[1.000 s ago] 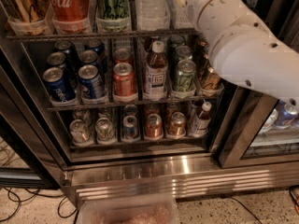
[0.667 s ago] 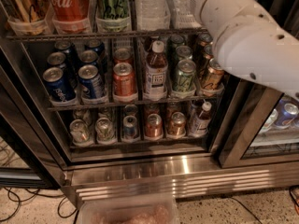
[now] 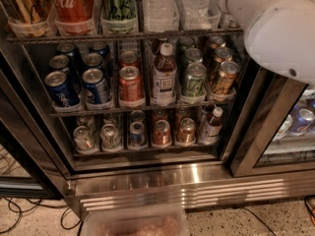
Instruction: Pick water bottle from top shelf of fridge
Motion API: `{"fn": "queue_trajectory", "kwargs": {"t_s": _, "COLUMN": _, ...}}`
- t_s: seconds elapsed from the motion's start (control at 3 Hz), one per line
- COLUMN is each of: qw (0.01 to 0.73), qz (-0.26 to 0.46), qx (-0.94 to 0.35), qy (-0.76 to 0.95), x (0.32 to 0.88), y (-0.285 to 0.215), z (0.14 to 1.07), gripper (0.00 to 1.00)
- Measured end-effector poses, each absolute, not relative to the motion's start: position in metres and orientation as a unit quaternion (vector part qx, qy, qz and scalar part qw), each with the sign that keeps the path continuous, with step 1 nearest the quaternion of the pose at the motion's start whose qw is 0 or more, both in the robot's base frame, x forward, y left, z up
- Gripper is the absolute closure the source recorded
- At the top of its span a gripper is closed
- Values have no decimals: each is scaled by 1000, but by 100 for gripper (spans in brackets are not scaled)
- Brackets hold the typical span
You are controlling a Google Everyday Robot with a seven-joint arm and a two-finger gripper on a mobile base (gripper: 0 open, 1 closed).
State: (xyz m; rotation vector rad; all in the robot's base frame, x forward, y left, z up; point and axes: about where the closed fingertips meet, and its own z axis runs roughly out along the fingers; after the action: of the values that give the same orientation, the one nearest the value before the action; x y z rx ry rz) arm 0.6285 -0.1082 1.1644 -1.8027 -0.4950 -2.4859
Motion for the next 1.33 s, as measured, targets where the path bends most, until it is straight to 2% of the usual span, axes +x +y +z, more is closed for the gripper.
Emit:
{"fn": "queue_trajectory", "kwargs": {"t_s": 1.0, "qw": 88, "qz": -765, "qx": -623, "qy": -137, "x": 564, "y": -98, "z": 1172, "gripper": 100}}
{"fn": "queue_trajectory", "kwargs": {"t_s": 1.33, "qw": 88, "qz": -765, "qx": -623, "qy": -137, "x": 564, "y": -98, "z": 1172, "gripper": 100}}
